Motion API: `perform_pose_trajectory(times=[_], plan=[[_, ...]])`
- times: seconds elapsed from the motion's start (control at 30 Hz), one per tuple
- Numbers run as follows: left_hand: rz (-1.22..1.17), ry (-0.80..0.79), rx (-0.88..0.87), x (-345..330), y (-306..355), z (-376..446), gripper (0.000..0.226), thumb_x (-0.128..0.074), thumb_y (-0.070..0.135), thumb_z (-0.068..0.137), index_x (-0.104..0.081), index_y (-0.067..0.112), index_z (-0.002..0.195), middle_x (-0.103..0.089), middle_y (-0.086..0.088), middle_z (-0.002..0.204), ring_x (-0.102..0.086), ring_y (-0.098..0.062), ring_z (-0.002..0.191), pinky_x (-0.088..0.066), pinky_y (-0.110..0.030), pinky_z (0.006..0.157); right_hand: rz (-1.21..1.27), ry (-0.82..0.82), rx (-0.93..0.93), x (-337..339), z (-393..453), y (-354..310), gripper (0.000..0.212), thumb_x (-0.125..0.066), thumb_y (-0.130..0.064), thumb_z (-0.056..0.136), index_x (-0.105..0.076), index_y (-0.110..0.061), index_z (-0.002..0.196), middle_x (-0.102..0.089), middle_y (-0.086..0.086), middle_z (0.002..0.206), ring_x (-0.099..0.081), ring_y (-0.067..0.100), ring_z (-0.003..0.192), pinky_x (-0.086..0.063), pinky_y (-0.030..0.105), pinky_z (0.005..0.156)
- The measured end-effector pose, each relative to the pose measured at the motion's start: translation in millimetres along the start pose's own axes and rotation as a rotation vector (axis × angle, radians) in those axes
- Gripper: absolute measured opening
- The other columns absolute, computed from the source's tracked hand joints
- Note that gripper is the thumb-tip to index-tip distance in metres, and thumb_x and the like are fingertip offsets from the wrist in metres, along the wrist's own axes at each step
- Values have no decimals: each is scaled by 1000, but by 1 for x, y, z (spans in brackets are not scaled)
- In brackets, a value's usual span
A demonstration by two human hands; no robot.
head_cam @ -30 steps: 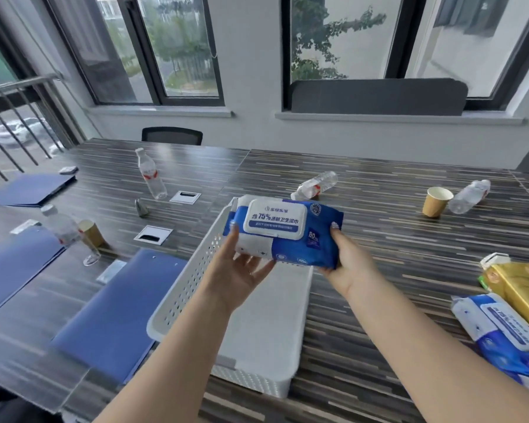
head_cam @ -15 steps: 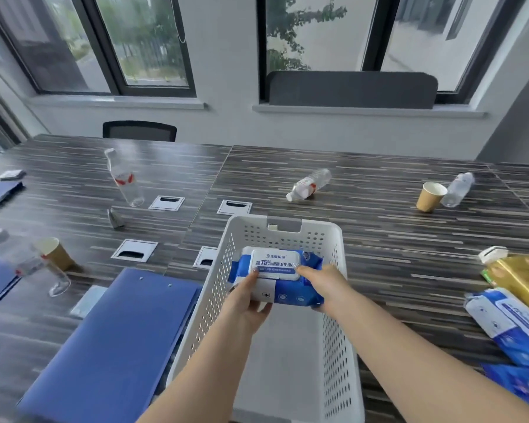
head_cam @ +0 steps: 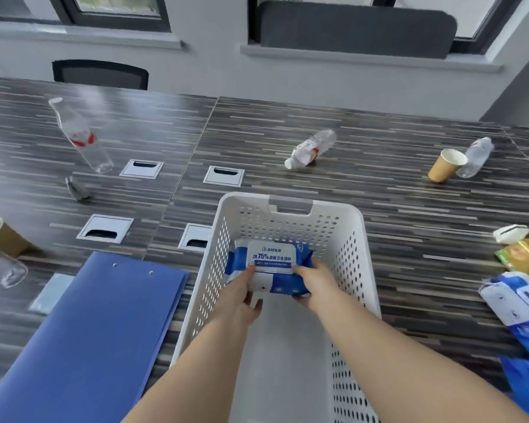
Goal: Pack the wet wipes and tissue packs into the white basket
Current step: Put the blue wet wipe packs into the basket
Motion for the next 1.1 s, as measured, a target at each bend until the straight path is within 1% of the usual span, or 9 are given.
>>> perform_pose_trajectory(times=[0.13,0.3,0.4,0.47,0.53,0.67,0.83,0.93,1.1], plan=[[8,-2,9,0,5,17,40,-79,21,76,-58,13,110,-62,-2,98,-56,-17,105,-47,-36,90,28,20,60,-8,16,9,45,-62,0,82,-55,-14,125,-65,14,106,-63,34,94,-51,54,91],[12,30,-26,0,1,37,47,-82,24,73,-61,13,114,-65,-6,111,-62,-21,102,-52,-29,67,54,54,74,-8,25,19,47,-62,-5,87,-51,-18,131,-63,12,121,-62,29,92,-56,45,80],[21,32,-48,2,-5,41,42,-76,26,80,-62,13,117,-68,-3,109,-64,-15,88,-51,-24,66,39,42,56,-6,28,27,49,-60,-6,89,-48,-16,135,-60,12,127,-59,28,95,-54,34,67],[-7,42,-64,4,-9,45,47,-77,26,79,-62,12,122,-68,-4,115,-66,-16,92,-53,-24,67,47,35,76,-5,30,31,51,-60,-4,89,-47,-16,137,-59,11,129,-60,27,98,-53,31,64],[-2,61,-73,5,-9,47,48,-77,27,79,-62,14,122,-68,-4,115,-66,-16,94,-53,-24,65,47,50,103,-6,34,35,52,-61,-4,88,-48,-16,137,-60,9,129,-62,27,101,-55,32,68],[55,139,-57,3,-8,48,40,-77,32,78,-63,17,112,-66,2,91,-62,-10,73,-45,-23,54,32,91,158,-8,40,41,55,-64,-7,87,-48,-21,138,-62,6,126,-64,27,105,-57,42,83],[-51,78,-4,-1,-6,46,37,-79,22,78,-65,13,111,-69,-1,93,-65,-14,80,-55,-27,75,-17,111,168,-7,49,39,49,-64,-6,85,-53,-23,129,-64,7,123,-64,29,105,-53,49,92],[-22,54,43,-4,-2,37,21,-76,25,81,-65,14,95,-66,0,85,-62,-14,79,-51,-26,81,-70,142,149,-6,49,36,50,-66,-8,83,-53,-18,130,-64,7,122,-63,30,106,-52,46,93],[12,30,29,-1,8,9,31,-77,30,78,-62,15,101,-56,0,100,-55,-15,101,-50,-30,84,-153,235,159,-8,32,24,54,-74,-22,75,-55,-13,125,-61,14,121,-60,31,104,-50,35,78]])
Point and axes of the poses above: each hand's wrist, its own z-axis towards the middle knuckle, its own x-axis out of the back of the hand, y = z × x, the point moved 2 cm from there along z, towards the middle knuckle
